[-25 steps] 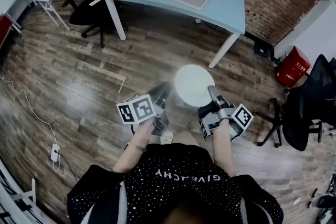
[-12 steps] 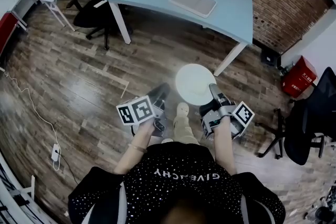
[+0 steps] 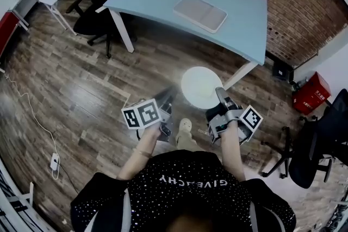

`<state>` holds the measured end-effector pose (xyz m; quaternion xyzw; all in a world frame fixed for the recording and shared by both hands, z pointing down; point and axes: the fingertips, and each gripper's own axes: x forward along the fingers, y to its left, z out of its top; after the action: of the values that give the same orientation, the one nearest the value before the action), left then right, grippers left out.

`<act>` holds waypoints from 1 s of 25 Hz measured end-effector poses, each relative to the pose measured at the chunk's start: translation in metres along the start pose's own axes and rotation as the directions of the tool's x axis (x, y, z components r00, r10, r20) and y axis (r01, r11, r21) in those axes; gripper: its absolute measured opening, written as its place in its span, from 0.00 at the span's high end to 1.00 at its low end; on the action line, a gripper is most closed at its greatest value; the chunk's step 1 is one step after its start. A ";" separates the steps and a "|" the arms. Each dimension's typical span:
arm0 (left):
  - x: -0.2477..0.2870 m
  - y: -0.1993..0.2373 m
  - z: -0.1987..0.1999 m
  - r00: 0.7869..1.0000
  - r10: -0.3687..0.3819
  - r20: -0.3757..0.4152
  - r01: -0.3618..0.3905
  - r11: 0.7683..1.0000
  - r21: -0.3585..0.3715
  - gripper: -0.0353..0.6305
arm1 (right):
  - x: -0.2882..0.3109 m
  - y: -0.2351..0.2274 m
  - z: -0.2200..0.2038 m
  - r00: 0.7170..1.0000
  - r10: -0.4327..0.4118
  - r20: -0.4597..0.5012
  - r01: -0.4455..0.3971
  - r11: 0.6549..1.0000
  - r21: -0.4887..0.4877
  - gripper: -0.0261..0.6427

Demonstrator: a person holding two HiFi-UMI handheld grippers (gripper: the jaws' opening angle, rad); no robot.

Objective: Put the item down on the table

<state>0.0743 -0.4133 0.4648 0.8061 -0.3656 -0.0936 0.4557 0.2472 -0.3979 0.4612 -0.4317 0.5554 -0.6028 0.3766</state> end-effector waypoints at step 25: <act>0.186 0.032 0.102 0.991 0.093 0.097 -0.091 0.995 -0.027 0.93 | 0.182 0.010 0.136 0.991 -0.038 -0.130 0.035 0.999 -0.026 0.92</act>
<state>0.1418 -0.6166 0.4670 0.7777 -0.4234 -0.1160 0.4500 0.3121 -0.6162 0.4709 -0.4058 0.5779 -0.6298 0.3235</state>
